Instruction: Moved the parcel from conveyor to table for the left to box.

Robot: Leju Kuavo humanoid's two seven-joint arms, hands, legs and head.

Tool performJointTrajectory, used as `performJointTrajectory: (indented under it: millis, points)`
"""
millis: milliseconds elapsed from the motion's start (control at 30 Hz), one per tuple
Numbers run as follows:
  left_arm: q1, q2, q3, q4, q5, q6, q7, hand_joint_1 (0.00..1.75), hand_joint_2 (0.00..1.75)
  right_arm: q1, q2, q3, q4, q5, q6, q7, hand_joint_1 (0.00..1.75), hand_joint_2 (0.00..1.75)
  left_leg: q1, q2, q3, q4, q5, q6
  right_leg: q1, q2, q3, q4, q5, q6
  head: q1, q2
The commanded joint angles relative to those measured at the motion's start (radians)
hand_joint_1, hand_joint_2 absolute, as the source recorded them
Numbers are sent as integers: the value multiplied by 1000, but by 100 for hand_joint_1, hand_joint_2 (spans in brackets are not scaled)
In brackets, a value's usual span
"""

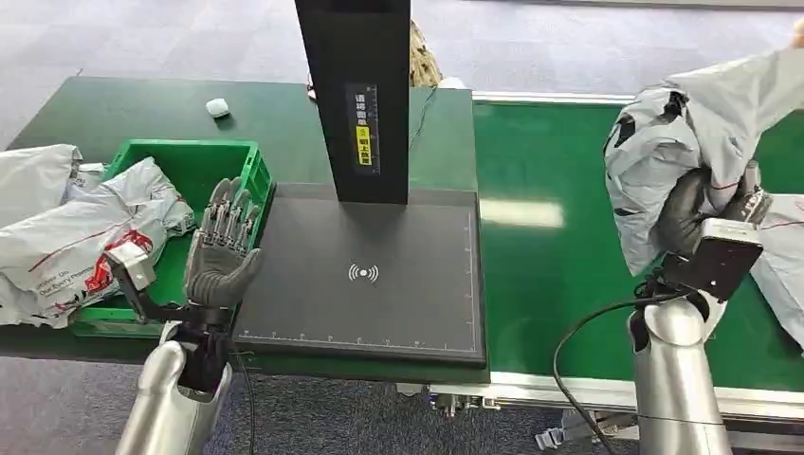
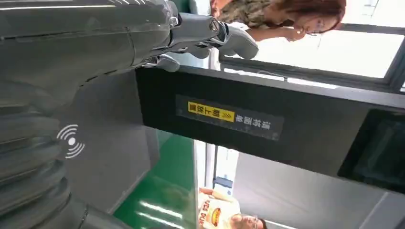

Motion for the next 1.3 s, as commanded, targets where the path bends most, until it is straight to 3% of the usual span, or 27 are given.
performJointTrajectory:
  millis: [33,100,267,400,500,633,667,800,833,900,933,967,1133,1300]
  points:
    - [-88,26,-3,111,30,-2,-30,0,175,-231,-48,456,64,398,266,95,175,175,-1,9,3,0,-1,-1,-1,8,-1,1,2,-2,0,0]
    - [-88,27,0,111,32,-3,-29,0,175,-244,-34,468,82,406,264,106,175,175,-1,14,5,-1,-1,-1,0,13,0,1,3,-3,0,0]
    - [-85,26,0,111,33,-2,-29,0,175,-239,-49,469,80,401,257,104,175,175,0,3,4,-1,1,0,1,1,2,-1,2,-2,0,0]
    - [-85,26,0,111,33,-1,-29,0,175,-247,-60,488,83,406,282,100,175,175,0,2,3,0,1,0,1,1,2,-1,2,-2,0,0]
    - [-83,33,19,102,45,6,-39,0,175,-376,-38,658,186,473,386,116,175,175,0,5,5,0,0,0,0,3,4,-1,1,-2,0,0]
    - [-67,44,42,74,51,8,-45,0,175,-481,16,781,289,464,474,150,175,175,0,12,3,0,0,0,-1,11,-1,0,4,-1,-1,0]
    - [-64,47,46,69,51,10,-45,0,175,-502,21,812,315,462,510,163,175,175,-1,9,2,0,1,0,-1,8,-1,1,4,-1,0,0]
    - [-63,49,65,69,57,8,-46,0,175,-537,37,925,455,450,614,185,175,175,0,7,3,-1,1,-1,0,6,1,0,3,-1,-1,0]
    - [-68,46,68,77,54,6,-44,0,175,-555,59,1000,554,452,723,210,175,175,0,6,3,-1,1,-1,1,6,1,-1,3,-1,-1,0]
    - [-77,41,66,90,51,8,-41,0,175,-540,82,1060,651,459,732,214,175,175,1,7,6,-2,1,-1,2,6,4,-2,3,-1,0,0]
    - [-82,37,64,96,47,13,-34,0,175,-553,108,1154,757,501,813,275,175,175,1,7,6,-2,1,0,1,6,4,-2,3,-1,-1,0]
    - [-83,34,63,95,46,15,-29,0,175,-543,111,1180,786,511,820,286,175,175,1,8,9,-4,1,-1,2,7,7,-5,4,-1,0,0]
    - [-82,33,61,90,45,20,-25,0,175,-547,115,1188,805,503,807,276,175,175,1,1,2,0,2,0,1,0,2,0,2,0,0,0]
    - [-81,34,61,90,45,20,-25,0,175,-553,116,1188,805,501,812,275,175,175,1,2,3,-1,2,0,0,2,2,-1,3,0,-1,0]
